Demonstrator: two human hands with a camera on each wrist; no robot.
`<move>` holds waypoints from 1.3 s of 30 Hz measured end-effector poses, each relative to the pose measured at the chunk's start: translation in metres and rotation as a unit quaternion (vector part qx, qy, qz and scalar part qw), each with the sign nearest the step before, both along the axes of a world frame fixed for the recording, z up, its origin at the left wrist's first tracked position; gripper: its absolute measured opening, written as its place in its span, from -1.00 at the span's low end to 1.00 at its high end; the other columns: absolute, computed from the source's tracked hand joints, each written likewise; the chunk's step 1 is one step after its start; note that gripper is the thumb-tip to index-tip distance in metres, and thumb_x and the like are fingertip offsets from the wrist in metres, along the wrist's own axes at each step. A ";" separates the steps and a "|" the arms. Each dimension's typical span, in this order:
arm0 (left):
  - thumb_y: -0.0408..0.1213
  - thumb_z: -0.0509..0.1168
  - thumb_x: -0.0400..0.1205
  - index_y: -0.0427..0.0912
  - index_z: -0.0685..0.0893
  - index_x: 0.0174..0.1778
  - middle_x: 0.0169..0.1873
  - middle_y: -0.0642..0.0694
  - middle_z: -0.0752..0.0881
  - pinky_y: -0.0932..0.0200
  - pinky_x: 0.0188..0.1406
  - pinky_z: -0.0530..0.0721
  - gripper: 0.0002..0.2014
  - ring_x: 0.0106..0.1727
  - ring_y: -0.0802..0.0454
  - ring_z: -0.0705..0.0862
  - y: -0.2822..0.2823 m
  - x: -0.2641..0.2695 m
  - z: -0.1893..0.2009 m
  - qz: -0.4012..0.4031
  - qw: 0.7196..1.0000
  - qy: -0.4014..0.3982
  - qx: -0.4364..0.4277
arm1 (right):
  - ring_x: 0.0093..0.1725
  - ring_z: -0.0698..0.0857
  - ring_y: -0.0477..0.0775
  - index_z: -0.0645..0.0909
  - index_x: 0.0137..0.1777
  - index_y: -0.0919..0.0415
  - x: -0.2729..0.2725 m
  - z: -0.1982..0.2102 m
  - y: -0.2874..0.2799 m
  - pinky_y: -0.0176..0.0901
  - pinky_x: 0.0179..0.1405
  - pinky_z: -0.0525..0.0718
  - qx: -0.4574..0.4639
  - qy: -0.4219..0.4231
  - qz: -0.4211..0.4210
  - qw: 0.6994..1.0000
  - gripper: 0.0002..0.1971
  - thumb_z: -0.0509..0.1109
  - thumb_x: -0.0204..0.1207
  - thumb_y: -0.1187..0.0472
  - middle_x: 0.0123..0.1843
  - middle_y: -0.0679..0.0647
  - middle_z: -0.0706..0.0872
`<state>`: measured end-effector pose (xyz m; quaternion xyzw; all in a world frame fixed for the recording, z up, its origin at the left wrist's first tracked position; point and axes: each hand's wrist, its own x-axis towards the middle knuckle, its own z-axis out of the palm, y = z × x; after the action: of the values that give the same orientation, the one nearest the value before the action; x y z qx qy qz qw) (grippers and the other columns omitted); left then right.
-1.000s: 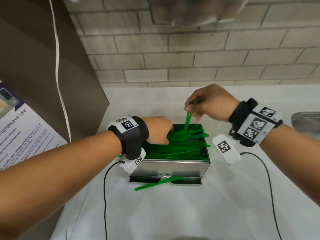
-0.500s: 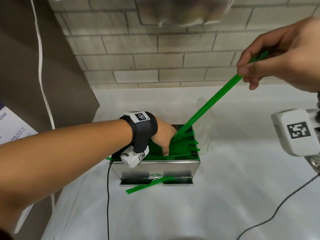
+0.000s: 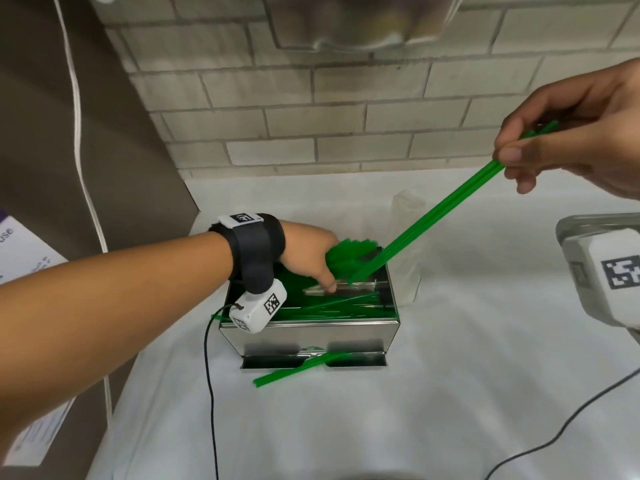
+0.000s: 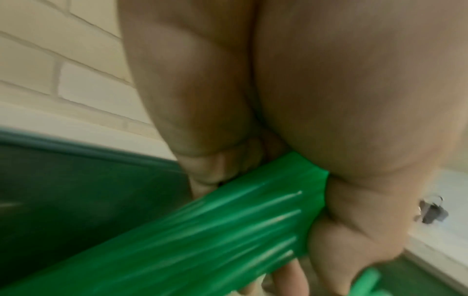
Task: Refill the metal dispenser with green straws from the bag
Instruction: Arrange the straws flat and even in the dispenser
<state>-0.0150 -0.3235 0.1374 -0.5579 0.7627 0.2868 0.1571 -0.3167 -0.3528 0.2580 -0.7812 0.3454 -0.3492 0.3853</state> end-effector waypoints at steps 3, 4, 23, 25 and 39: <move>-0.12 0.52 0.57 -0.11 0.73 -0.16 -0.38 0.04 0.74 0.38 -0.35 0.56 -0.83 -0.42 0.13 0.63 0.005 0.020 0.011 0.035 0.995 0.088 -0.036 | -0.34 0.73 0.50 0.83 -0.23 0.26 -0.001 -0.003 -0.002 0.06 -0.17 0.81 0.000 0.005 0.009 1.000 -0.82 0.67 0.17 0.26 -0.33 0.36 0.77; -0.15 0.51 0.59 -0.11 0.75 -0.10 -0.29 0.02 0.81 0.36 -0.18 0.62 -0.87 -0.31 0.13 0.72 0.006 0.027 0.015 0.045 0.990 0.127 -0.039 | -0.34 0.74 0.51 0.83 -0.22 0.27 -0.001 -0.005 -0.002 0.16 -0.12 0.80 -0.005 0.012 0.005 1.000 -0.83 0.66 0.19 0.29 -0.32 0.37 0.77; -0.19 0.47 0.65 -0.10 0.73 -0.04 -0.21 -0.05 0.89 0.26 0.01 0.74 -0.92 -0.12 0.08 0.86 0.023 0.036 0.077 0.062 0.950 0.268 -0.149 | -0.05 0.81 -0.16 0.82 -0.06 -0.06 0.104 -0.123 0.006 -0.13 0.16 0.75 0.028 0.280 0.051 0.958 -0.87 0.58 0.44 0.18 -0.11 -0.14 0.87; -0.11 0.47 0.61 -0.02 0.75 -0.11 -0.28 0.02 0.88 0.23 -0.02 0.70 -0.91 -0.20 0.11 0.84 0.020 0.021 0.060 0.039 0.969 0.202 -0.139 | -0.08 0.82 -0.14 0.81 -0.06 -0.05 0.101 -0.116 0.002 -0.11 0.12 0.75 0.018 0.257 0.028 0.966 -0.84 0.53 0.46 0.25 -0.18 -0.15 0.87; 0.09 0.56 0.50 -0.34 0.73 0.21 -0.12 -0.11 0.73 0.14 -0.25 0.63 -0.42 -0.20 -0.05 0.64 0.003 -0.017 -0.021 -0.041 0.984 -0.171 0.035 | -0.54 0.72 -0.03 0.72 -0.09 0.12 0.083 -0.116 0.041 -0.10 -0.40 0.78 0.136 0.417 0.099 0.893 -0.67 0.68 0.31 -0.06 -0.35 0.17 0.85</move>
<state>-0.0324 -0.3205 0.1161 -0.5612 0.7363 0.2067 0.3165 -0.2341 -0.3115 0.1422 -0.8252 0.4397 0.0990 0.3406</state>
